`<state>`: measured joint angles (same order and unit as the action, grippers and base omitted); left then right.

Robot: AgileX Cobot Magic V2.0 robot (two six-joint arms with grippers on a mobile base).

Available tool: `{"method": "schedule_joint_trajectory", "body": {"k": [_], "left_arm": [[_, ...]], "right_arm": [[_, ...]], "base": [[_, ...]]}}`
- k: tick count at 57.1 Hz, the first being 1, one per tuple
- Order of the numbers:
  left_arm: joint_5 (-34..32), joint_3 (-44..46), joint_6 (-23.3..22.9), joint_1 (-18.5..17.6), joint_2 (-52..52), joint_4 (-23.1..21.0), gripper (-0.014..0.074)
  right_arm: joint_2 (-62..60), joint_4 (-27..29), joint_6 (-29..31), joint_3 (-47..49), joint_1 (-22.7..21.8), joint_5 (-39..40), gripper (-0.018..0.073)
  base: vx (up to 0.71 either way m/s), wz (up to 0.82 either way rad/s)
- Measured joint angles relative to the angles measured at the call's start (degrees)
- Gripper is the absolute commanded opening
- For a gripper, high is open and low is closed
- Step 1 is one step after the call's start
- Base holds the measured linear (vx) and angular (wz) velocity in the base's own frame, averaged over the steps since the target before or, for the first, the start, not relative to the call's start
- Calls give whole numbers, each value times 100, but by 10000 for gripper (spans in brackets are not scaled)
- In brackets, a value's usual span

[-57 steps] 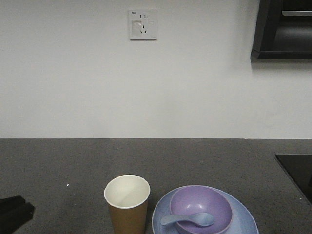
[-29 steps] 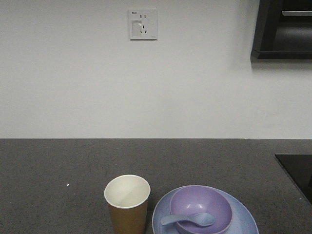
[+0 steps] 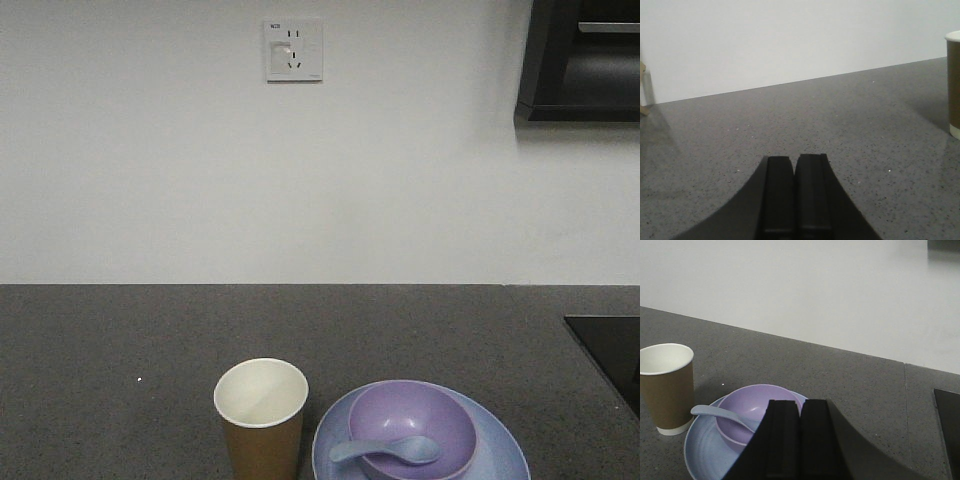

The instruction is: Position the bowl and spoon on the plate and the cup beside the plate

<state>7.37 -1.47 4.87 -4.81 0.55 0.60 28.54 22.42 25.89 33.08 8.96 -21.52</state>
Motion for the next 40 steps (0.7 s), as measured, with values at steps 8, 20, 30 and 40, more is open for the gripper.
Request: {"method": "schedule_joint_trajectory", "body": {"k": [8, 20, 30, 40], "left_arm": [[4, 0, 0, 0, 0, 0, -3], [4, 0, 2, 0, 0, 0, -3], [4, 0, 6, 0, 0, 0, -3], [4, 0, 13, 0, 0, 0, -3]], "right_arm": [[0, 0, 0, 0, 0, 0, -8], [0, 0, 0, 0, 0, 0, -8], [0, 0, 0, 0, 0, 0, -8], [-55, -764, -523, -34, 0, -11, -8]], "base": [[0, 0], [0, 0], [0, 0], [0, 0]]}}
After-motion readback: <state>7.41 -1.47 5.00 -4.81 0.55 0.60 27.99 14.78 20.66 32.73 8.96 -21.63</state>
